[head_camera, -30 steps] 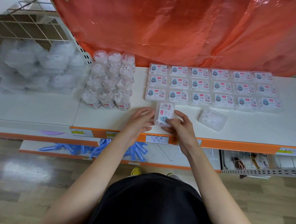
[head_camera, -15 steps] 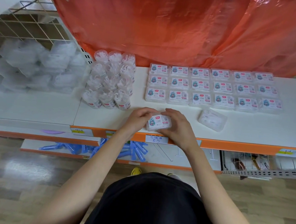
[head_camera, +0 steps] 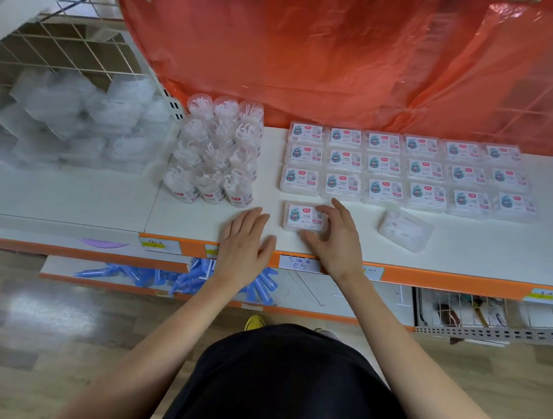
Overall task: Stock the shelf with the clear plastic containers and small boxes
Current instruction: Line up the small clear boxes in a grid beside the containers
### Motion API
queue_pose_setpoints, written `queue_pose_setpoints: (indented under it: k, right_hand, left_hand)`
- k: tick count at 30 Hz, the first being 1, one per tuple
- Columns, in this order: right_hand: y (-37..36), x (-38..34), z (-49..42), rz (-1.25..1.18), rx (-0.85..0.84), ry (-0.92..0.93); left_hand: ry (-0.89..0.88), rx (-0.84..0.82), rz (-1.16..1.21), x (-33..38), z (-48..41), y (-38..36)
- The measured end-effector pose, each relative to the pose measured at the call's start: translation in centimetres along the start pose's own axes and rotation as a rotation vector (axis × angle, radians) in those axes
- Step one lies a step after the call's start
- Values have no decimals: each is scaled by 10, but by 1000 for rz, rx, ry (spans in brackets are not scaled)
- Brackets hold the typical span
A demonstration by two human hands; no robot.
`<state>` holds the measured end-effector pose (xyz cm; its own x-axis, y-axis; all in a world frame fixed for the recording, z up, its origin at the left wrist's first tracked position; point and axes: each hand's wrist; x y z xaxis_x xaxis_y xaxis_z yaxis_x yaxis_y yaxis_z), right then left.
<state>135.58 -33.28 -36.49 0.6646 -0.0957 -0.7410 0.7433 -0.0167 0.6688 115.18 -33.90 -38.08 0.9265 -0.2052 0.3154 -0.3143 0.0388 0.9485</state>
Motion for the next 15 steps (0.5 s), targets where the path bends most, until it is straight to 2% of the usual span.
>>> queue_pose_setpoints:
  k: [5, 8, 15]
  right_hand:
    - [-1, 7, 24, 159, 102, 134]
    - [-5, 14, 35, 233, 50, 213]
    - [-5, 8, 17, 261, -56, 209]
  left_hand:
    - [12, 33, -80, 4, 1, -2]
    - [12, 32, -99, 3, 1, -2]
    - [8, 29, -117, 4, 1, -3]
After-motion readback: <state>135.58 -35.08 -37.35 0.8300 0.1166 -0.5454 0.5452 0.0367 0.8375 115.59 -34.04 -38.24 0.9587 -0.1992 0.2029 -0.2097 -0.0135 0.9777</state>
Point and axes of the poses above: each hand's wrist, its own z-axis away from the middle knuckle, its own y-axis out of the back of the hand, x = y × z, and after that the axes turned 1 degree about -y, right-handed
